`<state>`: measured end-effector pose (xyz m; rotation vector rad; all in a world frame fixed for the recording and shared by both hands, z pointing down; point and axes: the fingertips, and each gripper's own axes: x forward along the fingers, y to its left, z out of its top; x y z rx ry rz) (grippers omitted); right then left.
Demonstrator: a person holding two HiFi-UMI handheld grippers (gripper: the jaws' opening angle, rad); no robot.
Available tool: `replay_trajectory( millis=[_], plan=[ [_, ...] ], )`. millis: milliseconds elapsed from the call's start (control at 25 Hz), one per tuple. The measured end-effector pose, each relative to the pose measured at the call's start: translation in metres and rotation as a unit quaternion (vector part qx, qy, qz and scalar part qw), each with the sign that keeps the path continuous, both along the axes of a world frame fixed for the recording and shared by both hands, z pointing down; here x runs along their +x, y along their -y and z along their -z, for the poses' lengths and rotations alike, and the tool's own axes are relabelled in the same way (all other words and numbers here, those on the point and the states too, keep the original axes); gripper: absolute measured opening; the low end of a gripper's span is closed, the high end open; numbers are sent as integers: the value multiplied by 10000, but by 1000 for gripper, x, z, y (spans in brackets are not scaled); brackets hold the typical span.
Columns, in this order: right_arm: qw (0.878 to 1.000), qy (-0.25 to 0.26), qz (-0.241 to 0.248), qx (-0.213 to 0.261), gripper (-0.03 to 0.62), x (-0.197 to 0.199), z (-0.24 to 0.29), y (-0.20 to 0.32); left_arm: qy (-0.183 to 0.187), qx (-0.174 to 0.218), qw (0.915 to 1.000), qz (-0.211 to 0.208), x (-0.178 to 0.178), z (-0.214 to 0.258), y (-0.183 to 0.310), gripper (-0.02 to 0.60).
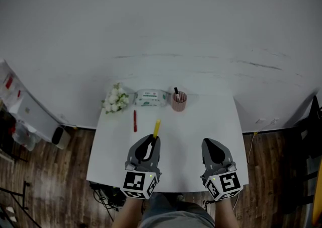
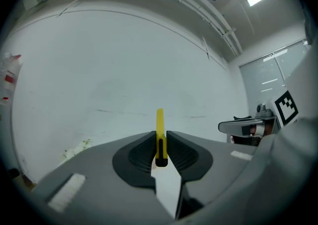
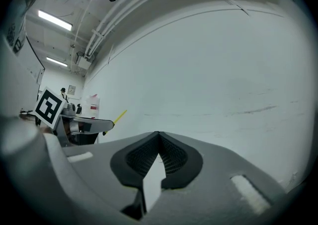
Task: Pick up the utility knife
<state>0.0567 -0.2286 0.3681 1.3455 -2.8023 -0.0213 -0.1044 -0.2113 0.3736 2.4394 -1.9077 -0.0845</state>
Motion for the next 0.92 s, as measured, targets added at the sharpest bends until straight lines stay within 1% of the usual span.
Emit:
replay_trajectory(
  millis=[440,920],
  plan=[
    [10000,70,44,7,2,-2,3,-5,-80,90,9999,-3,1,6,-10,84],
    [10000,67,28,-13,2,-3,1,2,-108,105,9999,-76,3,6,-3,84]
  ],
)
